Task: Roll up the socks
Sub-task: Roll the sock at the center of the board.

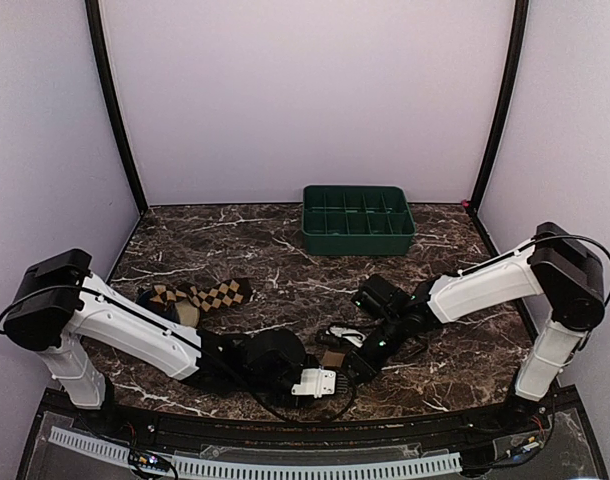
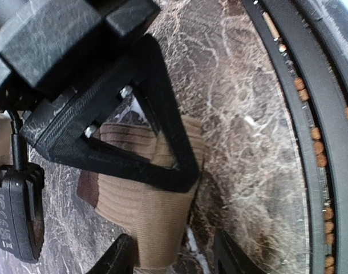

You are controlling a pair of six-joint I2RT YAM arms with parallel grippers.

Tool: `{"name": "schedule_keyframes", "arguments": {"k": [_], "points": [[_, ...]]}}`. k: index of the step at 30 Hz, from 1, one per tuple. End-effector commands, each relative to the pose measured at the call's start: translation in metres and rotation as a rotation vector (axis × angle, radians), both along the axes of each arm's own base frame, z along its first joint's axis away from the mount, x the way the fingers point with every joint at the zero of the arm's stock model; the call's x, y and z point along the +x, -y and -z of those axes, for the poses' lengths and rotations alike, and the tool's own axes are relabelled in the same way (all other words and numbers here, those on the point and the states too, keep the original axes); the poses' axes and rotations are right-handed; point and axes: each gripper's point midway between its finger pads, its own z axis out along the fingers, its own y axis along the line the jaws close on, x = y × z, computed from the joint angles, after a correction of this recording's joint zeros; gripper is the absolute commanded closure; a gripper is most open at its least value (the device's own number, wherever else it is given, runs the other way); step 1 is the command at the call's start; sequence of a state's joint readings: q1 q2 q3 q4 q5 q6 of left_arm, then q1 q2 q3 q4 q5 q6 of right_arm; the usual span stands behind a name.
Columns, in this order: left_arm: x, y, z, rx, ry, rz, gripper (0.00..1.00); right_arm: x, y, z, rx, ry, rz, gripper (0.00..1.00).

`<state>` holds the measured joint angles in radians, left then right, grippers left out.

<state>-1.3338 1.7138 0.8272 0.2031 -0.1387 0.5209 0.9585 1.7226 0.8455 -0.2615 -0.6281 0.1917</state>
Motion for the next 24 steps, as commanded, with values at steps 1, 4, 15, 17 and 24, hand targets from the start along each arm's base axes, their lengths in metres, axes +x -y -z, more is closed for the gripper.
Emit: {"name": "schedule_keyframes", "arguments": {"k": [1,4,15,17,24], "points": [[0.013,0.003,0.0,0.002,0.112,-0.006,0.49,0.001,-0.003,-0.003,0.019,-0.025,-0.012,1.0],[0.015,0.007,0.003,0.009,0.134,0.004,0.49,-0.001,-0.003,-0.003,0.023,-0.034,-0.016,1.0],[0.012,0.009,0.018,0.059,0.134,0.055,0.53,-0.001,-0.001,-0.003,0.036,-0.063,-0.016,1.0],[0.012,0.01,0.019,0.061,0.135,0.055,0.55,-0.002,-0.001,-0.002,0.034,-0.069,-0.016,1.0],[0.023,0.008,0.013,0.043,0.194,0.012,0.59,-0.002,0.0,-0.002,0.036,-0.087,-0.018,1.0]]}}
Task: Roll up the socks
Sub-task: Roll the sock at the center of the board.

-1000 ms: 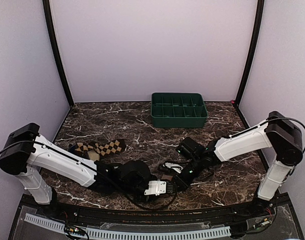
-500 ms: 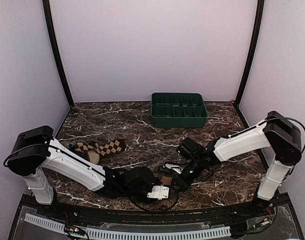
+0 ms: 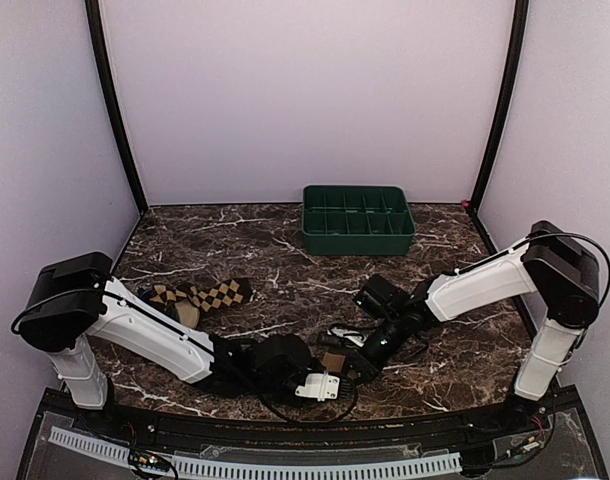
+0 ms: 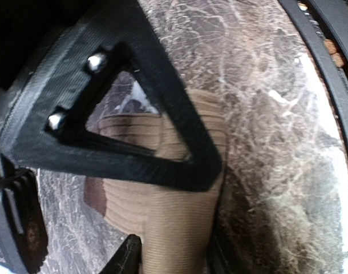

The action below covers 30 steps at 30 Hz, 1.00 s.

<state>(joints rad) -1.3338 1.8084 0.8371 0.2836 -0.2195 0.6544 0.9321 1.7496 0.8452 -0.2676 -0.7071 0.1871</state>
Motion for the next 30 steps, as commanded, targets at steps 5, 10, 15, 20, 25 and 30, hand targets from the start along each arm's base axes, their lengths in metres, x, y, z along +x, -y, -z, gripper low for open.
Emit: {"name": "schedule_keyframes", "arguments": {"k": [5,10,15,20,25,30], "points": [[0.011,0.003,-0.012,-0.04,0.092,-0.034,0.56,0.003,-0.002,-0.005,0.021,-0.018,-0.01,1.0],[0.003,0.003,-0.005,-0.019,0.066,0.003,0.71,0.002,-0.003,-0.004,0.025,-0.029,-0.01,1.0],[-0.004,0.003,0.002,0.006,0.034,0.03,0.83,0.003,-0.002,-0.004,0.021,-0.033,-0.008,1.0],[-0.007,0.001,0.012,0.049,0.007,0.037,0.93,0.004,-0.002,-0.005,0.022,-0.035,-0.005,1.0],[-0.007,-0.002,0.02,0.087,-0.008,0.03,1.0,0.006,0.0,-0.006,0.024,-0.026,0.01,0.87],[-0.004,-0.011,0.024,0.132,-0.056,0.001,1.0,0.011,0.004,-0.009,0.036,-0.017,0.054,0.63]]}}
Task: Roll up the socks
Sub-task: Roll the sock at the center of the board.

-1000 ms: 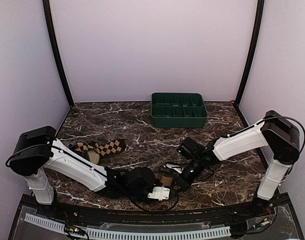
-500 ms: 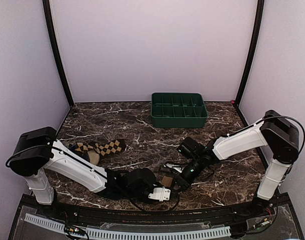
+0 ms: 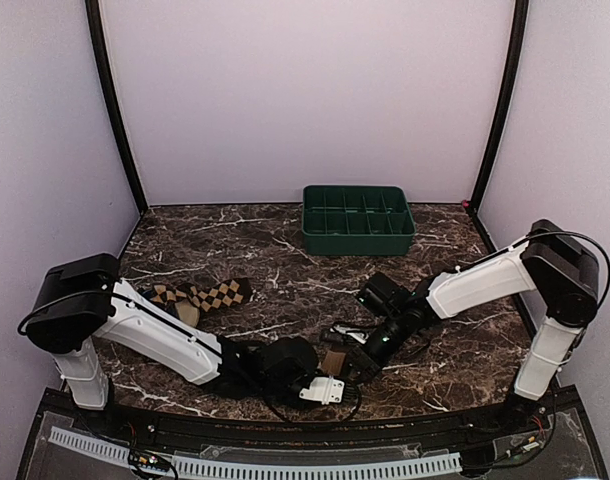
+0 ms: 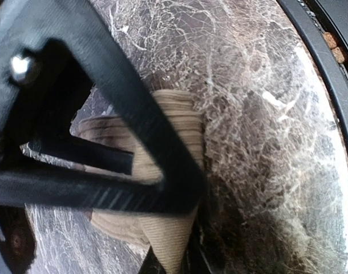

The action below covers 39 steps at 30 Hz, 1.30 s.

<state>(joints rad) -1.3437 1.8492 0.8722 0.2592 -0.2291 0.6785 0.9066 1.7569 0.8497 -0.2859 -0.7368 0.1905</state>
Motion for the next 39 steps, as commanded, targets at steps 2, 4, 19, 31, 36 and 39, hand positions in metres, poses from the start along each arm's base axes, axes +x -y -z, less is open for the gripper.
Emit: {"name": "schedule_keyframes", "arguments": {"k": [2,4,19,31,36,39], "points": [[0.0,-0.021,0.016,0.109,-0.093,-0.035,1.0,0.011,0.002,-0.012,0.052,0.027,0.057,0.53],[0.004,-0.026,0.017,0.124,-0.115,-0.05,1.0,0.014,0.003,-0.016,0.068,0.034,0.074,0.52],[0.003,-0.054,0.014,0.256,-0.4,-0.122,1.0,0.048,0.017,-0.028,0.088,0.172,0.236,0.52],[-0.014,-0.037,0.008,0.303,-0.755,-0.126,1.0,0.073,0.038,-0.043,0.087,0.432,0.38,0.54],[-0.006,-0.037,-0.003,0.262,-0.876,-0.154,1.0,0.074,0.042,-0.043,0.044,0.549,0.398,0.54],[-0.001,-0.038,-0.008,0.243,-0.932,-0.166,1.0,0.071,0.041,-0.044,0.03,0.603,0.391,0.54]]}}
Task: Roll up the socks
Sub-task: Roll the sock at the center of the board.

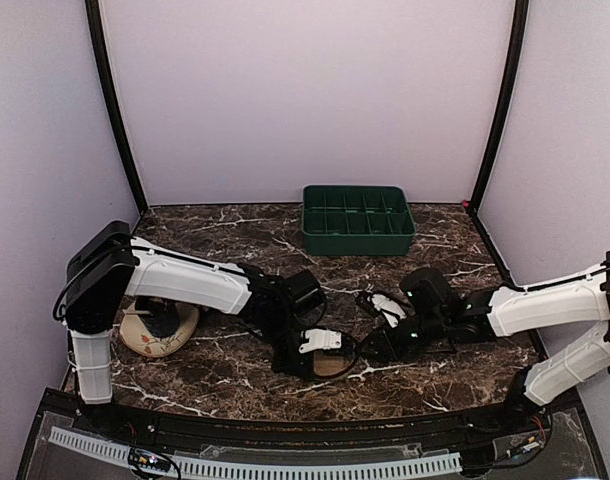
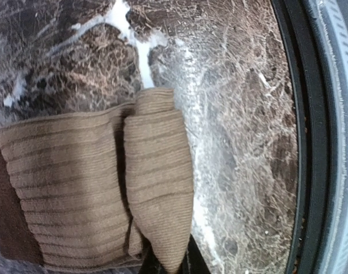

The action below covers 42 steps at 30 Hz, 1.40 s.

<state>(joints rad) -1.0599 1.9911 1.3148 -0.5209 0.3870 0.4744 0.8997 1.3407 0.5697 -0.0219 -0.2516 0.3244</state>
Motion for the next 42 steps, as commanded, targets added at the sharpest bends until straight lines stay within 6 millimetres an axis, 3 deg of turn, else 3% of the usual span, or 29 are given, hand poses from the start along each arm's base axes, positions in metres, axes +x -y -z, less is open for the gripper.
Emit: {"name": "schedule_keyframes", "arguments": {"k": [1,16,24,36,42], "points": [[-0.009,-0.011,-0.006,0.023,-0.18,-0.035,1.0,0.007,-0.001,-0.007,-0.028,0.134,0.034,0.54],[0.011,-0.009,-0.009,-0.006,-0.403,-0.112,1.0,-0.027,-0.024,-0.005,-0.178,0.386,-0.109,0.54],[0.013,-0.009,-0.009,-0.014,-0.456,-0.124,1.0,-0.051,-0.049,0.004,-0.288,0.529,-0.267,0.54],[0.01,-0.01,-0.007,-0.008,-0.497,-0.129,1.0,-0.042,-0.068,0.01,-0.4,0.679,-0.359,0.53],[0.011,-0.011,-0.006,-0.007,-0.508,-0.135,1.0,-0.041,-0.071,0.024,-0.443,0.711,-0.426,0.52]]}}
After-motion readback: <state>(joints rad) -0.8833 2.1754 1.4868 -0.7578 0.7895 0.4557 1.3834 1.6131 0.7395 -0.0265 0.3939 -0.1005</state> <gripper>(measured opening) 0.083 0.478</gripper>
